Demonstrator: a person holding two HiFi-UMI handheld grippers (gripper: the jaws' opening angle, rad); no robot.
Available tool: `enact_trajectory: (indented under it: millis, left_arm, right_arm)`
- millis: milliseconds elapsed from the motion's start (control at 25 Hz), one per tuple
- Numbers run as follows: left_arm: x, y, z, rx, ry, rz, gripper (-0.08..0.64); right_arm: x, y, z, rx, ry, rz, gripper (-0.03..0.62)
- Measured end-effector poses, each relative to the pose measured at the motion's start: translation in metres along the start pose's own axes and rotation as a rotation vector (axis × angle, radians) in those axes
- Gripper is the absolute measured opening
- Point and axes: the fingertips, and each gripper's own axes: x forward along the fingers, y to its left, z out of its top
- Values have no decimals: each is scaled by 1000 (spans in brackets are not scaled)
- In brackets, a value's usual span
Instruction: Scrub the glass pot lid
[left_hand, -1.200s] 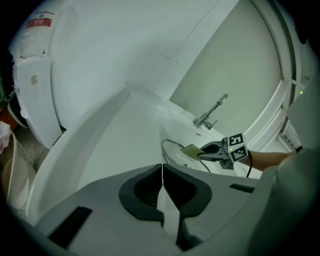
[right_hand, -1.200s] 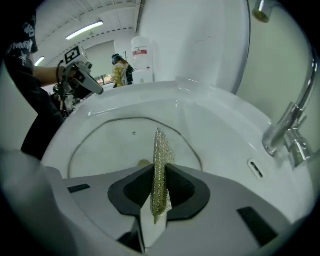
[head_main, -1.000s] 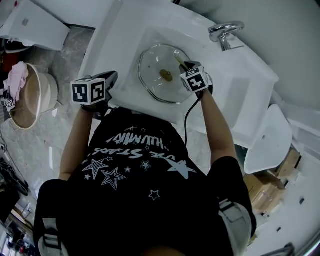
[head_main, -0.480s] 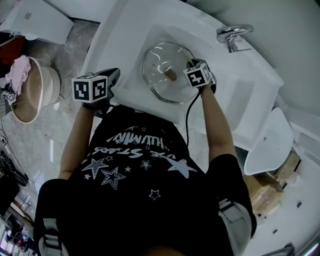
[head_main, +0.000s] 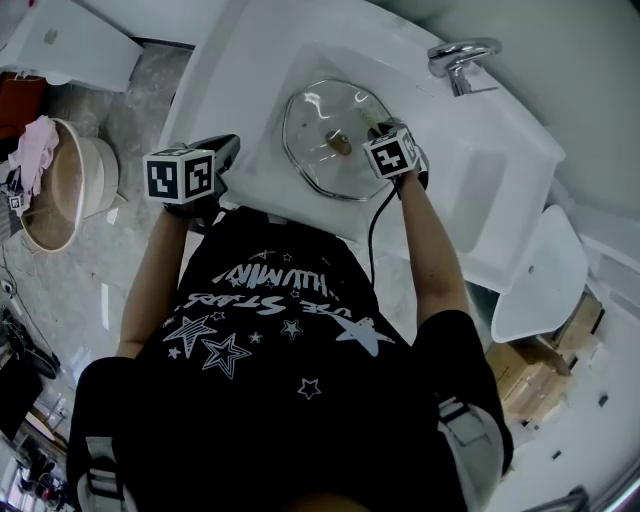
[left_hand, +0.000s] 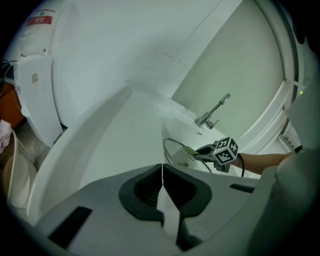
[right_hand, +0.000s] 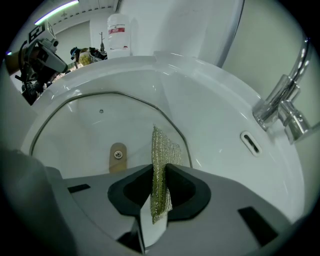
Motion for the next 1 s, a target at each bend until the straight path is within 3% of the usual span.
enact_trajectory:
  millis: [560, 1000]
  left_arm:
    - [-4, -13, -11, 23, 15, -35, 14]
    - [-2, -23, -15, 41, 19, -46, 14]
  right_arm:
    - [-35, 42, -31, 64, 46, 127, 75]
    - [-66, 82, -28, 197, 17, 304, 77]
